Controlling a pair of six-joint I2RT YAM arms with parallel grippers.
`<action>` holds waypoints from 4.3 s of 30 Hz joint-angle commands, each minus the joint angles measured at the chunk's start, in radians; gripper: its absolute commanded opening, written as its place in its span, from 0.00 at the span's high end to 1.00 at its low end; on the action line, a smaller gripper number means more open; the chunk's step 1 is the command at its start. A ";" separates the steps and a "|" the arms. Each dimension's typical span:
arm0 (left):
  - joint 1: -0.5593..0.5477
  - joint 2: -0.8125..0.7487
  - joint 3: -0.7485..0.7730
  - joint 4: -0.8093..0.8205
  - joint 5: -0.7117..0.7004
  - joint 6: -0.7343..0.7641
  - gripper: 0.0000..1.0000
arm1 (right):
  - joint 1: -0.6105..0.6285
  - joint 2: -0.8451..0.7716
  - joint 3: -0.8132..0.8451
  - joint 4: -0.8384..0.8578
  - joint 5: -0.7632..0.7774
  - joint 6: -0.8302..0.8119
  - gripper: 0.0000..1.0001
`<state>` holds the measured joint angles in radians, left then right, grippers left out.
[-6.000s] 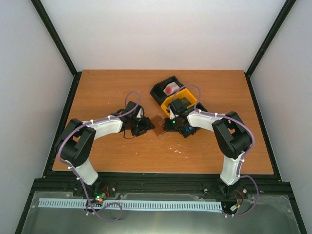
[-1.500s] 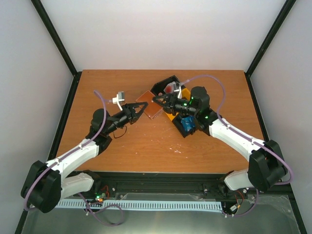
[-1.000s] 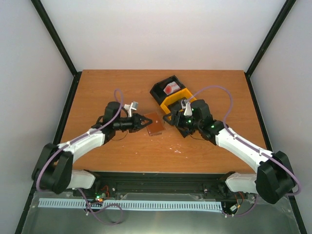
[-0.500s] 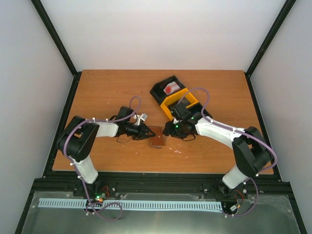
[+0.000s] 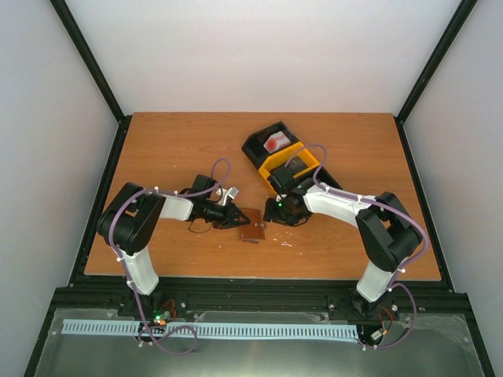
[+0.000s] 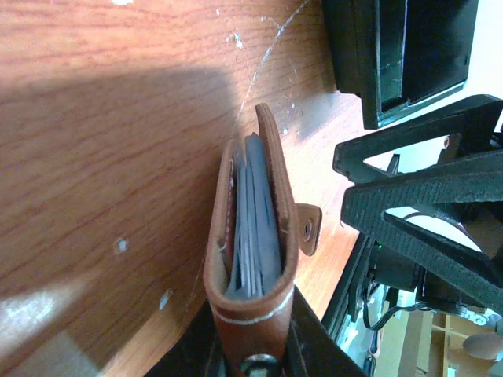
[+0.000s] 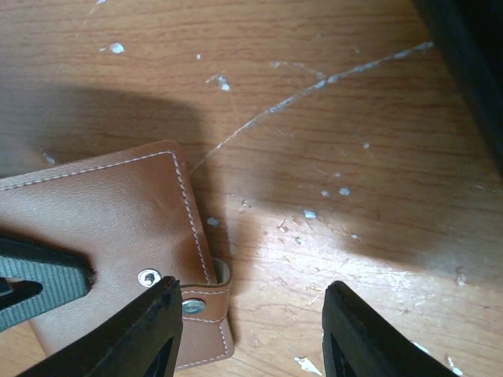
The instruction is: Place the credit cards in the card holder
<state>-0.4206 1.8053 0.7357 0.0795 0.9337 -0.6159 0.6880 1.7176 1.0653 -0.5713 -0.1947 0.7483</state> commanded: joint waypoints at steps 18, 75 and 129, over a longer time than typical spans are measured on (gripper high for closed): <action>-0.004 -0.123 0.060 -0.342 -0.370 -0.006 0.46 | 0.028 0.067 0.029 0.136 -0.184 -0.029 0.64; -0.249 0.044 0.050 -0.553 -0.711 -0.091 0.83 | 0.050 -0.039 -0.193 0.333 -0.168 0.098 0.74; -0.257 0.091 0.051 -0.513 -0.681 -0.064 0.95 | 0.084 0.181 -0.029 0.075 -0.024 0.066 0.97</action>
<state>-0.6369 1.7481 0.8745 -0.2867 0.3111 -0.6979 0.7345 1.7832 1.0355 -0.4294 -0.3286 0.8192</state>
